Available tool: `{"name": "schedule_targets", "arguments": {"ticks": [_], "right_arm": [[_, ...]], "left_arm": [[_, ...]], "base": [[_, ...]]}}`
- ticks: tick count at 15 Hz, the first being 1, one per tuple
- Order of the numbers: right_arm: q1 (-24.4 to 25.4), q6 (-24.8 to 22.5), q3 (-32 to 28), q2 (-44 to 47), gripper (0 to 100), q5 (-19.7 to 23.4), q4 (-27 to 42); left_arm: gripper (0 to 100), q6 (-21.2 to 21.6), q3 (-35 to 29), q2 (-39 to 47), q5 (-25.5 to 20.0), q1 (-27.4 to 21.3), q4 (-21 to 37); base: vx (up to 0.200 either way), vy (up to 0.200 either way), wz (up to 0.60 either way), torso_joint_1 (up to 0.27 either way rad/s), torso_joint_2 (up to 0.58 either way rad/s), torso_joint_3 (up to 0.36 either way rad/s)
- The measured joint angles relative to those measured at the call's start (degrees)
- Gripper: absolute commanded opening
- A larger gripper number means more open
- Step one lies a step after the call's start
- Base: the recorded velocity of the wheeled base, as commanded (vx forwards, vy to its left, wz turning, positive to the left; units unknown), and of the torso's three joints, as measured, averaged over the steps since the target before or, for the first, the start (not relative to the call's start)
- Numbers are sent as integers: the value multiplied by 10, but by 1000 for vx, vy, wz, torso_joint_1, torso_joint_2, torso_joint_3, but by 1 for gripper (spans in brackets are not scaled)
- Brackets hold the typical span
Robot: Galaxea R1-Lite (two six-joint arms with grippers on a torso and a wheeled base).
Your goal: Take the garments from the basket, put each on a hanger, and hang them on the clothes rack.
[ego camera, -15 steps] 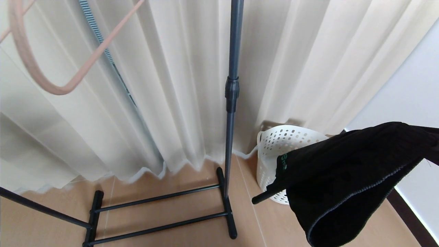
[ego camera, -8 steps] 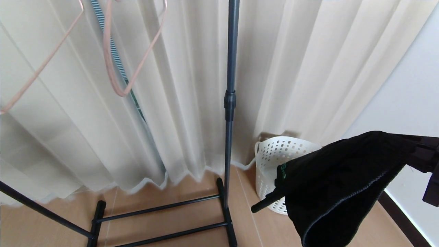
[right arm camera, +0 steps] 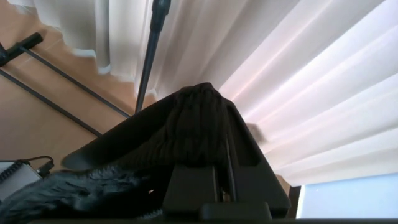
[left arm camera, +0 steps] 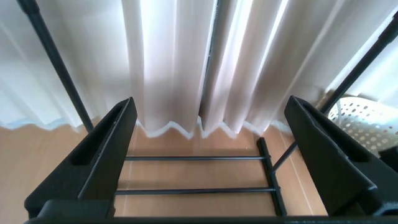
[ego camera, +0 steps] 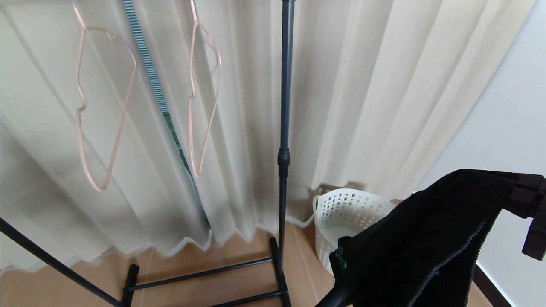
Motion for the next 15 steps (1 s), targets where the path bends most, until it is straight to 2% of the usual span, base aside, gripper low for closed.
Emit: {"name": "schedule_targets", "arguments": {"ticks": [8,15], "right_arm": [[0,0,0,0,0,0,1],[0,-1,2,-1,0,0,0]], "left_arm": [[100,0,0,0,0,0,0],[100,0,0,0,0,0,0]], "base": [[0,0,0,211,-522,-218],[0,0,0,256,-586,-146]]}}
